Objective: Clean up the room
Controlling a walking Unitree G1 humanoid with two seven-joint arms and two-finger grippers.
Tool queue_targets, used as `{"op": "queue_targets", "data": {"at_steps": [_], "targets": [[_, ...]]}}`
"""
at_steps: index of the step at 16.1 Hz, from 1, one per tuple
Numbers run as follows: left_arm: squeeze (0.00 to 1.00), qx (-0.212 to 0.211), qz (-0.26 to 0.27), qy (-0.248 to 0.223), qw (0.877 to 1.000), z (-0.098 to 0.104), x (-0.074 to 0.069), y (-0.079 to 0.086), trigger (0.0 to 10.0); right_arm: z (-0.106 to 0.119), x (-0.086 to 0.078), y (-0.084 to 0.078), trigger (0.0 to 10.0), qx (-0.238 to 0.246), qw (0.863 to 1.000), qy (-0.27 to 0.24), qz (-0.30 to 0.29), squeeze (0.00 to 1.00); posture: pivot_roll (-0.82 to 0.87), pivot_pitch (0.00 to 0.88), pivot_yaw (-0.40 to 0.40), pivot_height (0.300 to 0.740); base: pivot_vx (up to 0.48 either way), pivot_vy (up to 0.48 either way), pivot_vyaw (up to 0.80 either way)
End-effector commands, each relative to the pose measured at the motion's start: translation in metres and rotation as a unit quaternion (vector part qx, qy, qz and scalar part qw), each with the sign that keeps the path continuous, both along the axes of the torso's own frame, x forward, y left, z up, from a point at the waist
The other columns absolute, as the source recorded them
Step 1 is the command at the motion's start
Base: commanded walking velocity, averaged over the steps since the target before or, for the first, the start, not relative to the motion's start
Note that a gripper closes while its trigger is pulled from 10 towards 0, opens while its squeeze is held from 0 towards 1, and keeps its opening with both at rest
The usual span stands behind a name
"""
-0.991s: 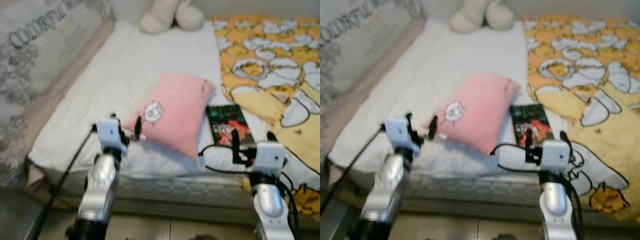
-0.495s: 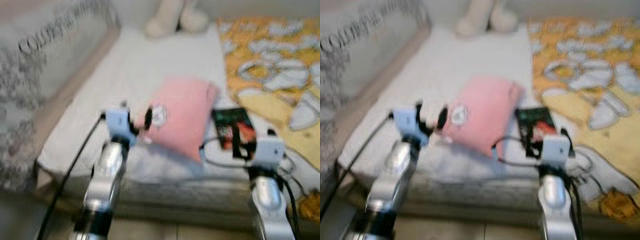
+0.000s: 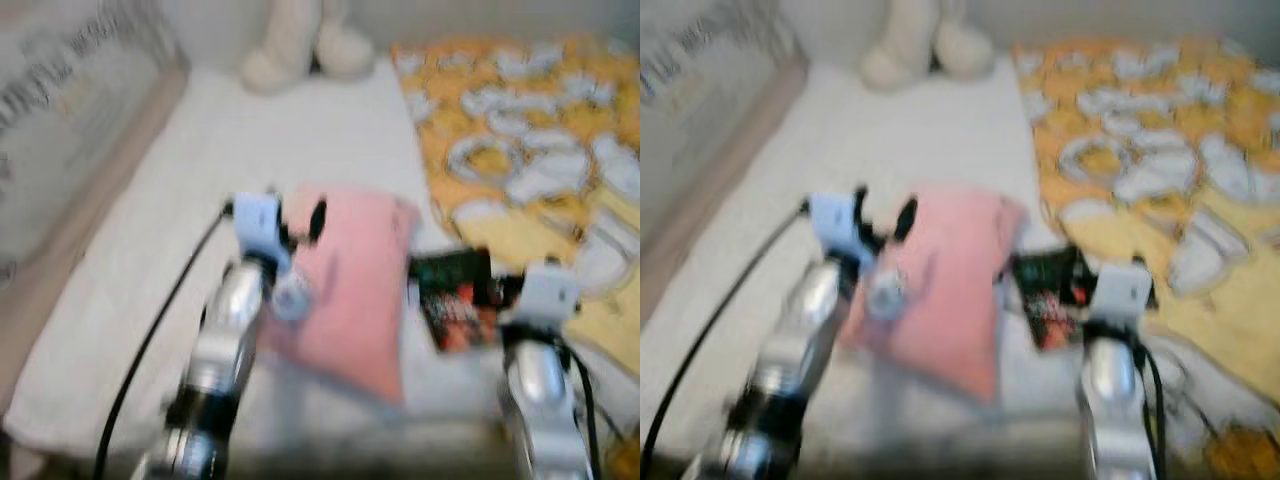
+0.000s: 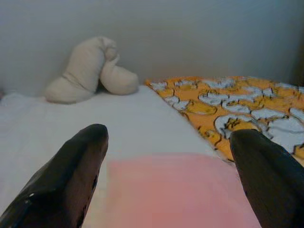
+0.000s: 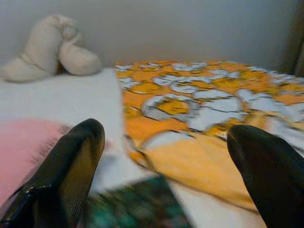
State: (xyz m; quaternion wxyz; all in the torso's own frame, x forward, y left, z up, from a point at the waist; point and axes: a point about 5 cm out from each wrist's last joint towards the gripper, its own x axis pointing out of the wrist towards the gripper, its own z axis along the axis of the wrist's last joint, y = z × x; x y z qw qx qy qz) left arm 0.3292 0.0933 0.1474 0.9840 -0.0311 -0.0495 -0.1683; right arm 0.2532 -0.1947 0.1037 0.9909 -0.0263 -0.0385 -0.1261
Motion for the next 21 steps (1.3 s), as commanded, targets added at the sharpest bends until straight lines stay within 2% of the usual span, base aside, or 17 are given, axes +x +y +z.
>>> {"op": "queue_targets", "data": {"at_steps": [1, 2, 3, 4, 6, 8, 10, 11, 14, 17, 18, 21], "targets": [[0.00, 0.012, -0.001, 0.058, 0.998, -0.018, 0.003, 0.009, 10.0, -0.005, 0.001, 0.002, 10.0, 0.026, 0.999, 0.018, -0.004, 0.00, -0.26, 0.000, 0.076, 0.740, 0.000, 0.000, 0.00], [0.00, 0.028, -0.006, 0.096, 0.995, -0.023, 0.015, 0.013, 10.0, -0.007, 0.008, 0.005, 10.0, 0.036, 0.999, 0.034, 0.011, 0.00, -0.26, 0.000, 0.073, 0.740, 0.000, 0.000, 0.00], [0.00, 0.037, 0.011, 0.133, 0.990, -0.028, 0.028, 0.025, 10.0, -0.011, 0.015, 0.007, 10.0, 0.052, 0.997, 0.050, 0.021, 0.00, -0.27, 0.000, 0.074, 0.740, 0.000, 0.000, 0.00], [0.00, 0.038, 0.013, 0.164, 0.986, -0.031, 0.038, 0.033, 10.0, -0.015, 0.025, 0.005, 10.0, 0.091, 0.994, 0.067, 0.010, 0.00, -0.27, 0.000, 0.072, 0.740, 0.000, 0.000, 0.00], [0.00, 0.052, 0.005, 0.227, 0.973, -0.040, 0.044, 0.042, 10.0, -0.019, 0.037, 0.004, 10.0, 0.148, 0.984, 0.099, -0.004, 0.00, -0.27, 0.000, 0.071, 0.740, 0.000, 0.000, 0.00], [0.00, 0.071, -0.002, 0.245, 0.967, -0.032, 0.052, 0.047, 10.0, -0.018, 0.043, 0.007, 10.0, 0.149, 0.974, 0.171, -0.005, 0.00, -0.28, 0.000, 0.070, 0.740, 0.000, 0.000, 0.00], [0.00, 0.049, -0.013, 0.255, 0.966, -0.025, 0.056, 0.049, 10.0, -0.013, 0.049, 0.013, 10.0, 0.172, 0.968, 0.183, 0.011, 0.00, -0.28, 0.000, 0.074, 0.740, 0.000, 0.000, 0.00], [0.00, 0.036, -0.016, 0.260, 0.965, -0.024, 0.057, 0.050, 10.0, -0.010, 0.052, 0.014, 10.0, 0.185, 0.967, 0.177, 0.013, 0.00, -0.28, 0.000, 0.074, 0.740, 0.000, 0.000, 0.00], [0.00, 0.033, -0.017, 0.290, 0.956, -0.043, 0.050, 0.044, 10.0, -0.041, 0.066, 0.021, 10.0, 0.245, 0.937, 0.248, 0.019, 0.00, -0.27, 0.000, 0.061, 0.740, 0.000, 0.000, 0.00], [0.00, 0.037, -0.014, 0.312, 0.949, -0.056, 0.044, 0.039, 10.0, -0.052, 0.071, 0.029, 10.0, 0.265, 0.924, 0.273, 0.041, 0.00, -0.27, 0.000, 0.054, 0.740, 0.000, 0.000, 0.00], [0.00, 0.041, -0.017, 0.324, 0.945, -0.063, 0.040, 0.035, 10.0, -0.059, 0.072, 0.037, 10.0, 0.280, 0.914, 0.289, 0.053, 0.00, -0.27, 0.022, 0.051, 0.740, 0.000, 0.000, 0.00], [0.00, 0.037, -0.036, 0.342, 0.938, -0.071, 0.035, 0.025, 10.0, -0.068, 0.075, 0.061, 10.0, 0.294, 0.899, 0.309, 0.099, 0.00, -0.27, 0.080, 0.050, 0.740, 0.000, 0.000, 0.00]]}}
